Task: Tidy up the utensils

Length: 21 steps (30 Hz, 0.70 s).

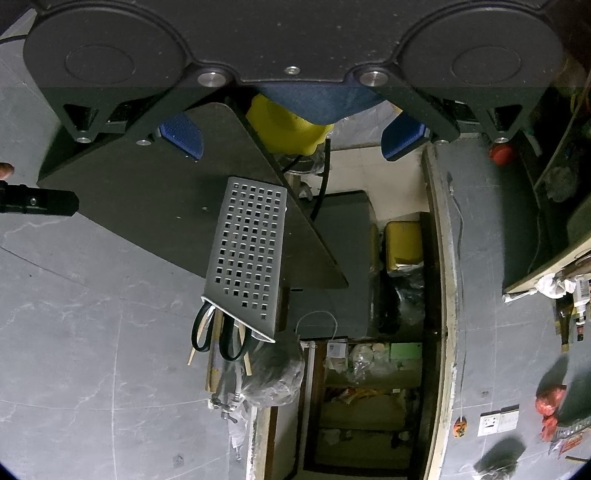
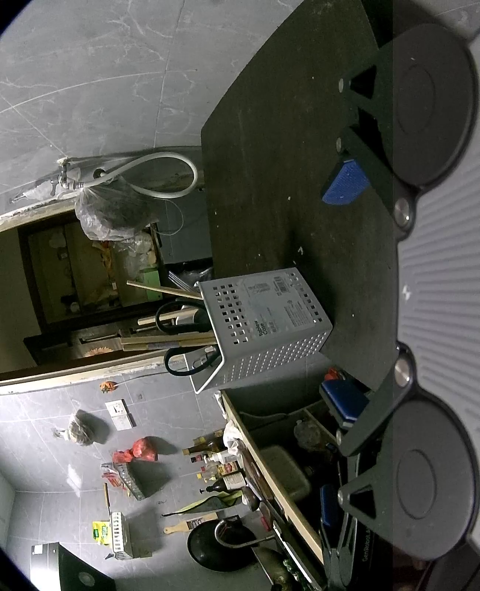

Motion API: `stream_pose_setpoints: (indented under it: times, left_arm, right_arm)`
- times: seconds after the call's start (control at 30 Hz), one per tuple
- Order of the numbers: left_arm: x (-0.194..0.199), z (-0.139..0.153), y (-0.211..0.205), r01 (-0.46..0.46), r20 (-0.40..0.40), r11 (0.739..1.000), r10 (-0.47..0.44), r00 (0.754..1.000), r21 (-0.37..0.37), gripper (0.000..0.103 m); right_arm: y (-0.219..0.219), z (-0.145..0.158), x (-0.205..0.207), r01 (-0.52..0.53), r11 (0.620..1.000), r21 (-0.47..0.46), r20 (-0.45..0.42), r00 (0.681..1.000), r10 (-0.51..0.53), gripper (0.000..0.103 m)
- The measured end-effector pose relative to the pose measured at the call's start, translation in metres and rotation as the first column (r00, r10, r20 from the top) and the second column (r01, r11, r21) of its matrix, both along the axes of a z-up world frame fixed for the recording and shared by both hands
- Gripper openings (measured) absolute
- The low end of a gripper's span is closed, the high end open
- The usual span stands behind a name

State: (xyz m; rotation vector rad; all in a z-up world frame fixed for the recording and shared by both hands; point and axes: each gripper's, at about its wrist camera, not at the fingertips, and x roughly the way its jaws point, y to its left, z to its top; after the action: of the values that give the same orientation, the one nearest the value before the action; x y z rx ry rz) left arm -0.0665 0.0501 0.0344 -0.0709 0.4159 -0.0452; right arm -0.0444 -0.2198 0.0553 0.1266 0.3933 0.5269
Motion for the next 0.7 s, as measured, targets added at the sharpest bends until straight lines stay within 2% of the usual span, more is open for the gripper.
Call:
stream_pose_setpoints:
  times: [0.7]
  left_arm:
    - [0.0014,-0.0025,0.0051,-0.017,-0.015,1.0,0.017,1.0,-0.012,0.102]
  right_arm:
    - [0.0017,0.0,-0.0001,-0.003,1.0,0.002,-0.001,1.0,0.003,0.103]
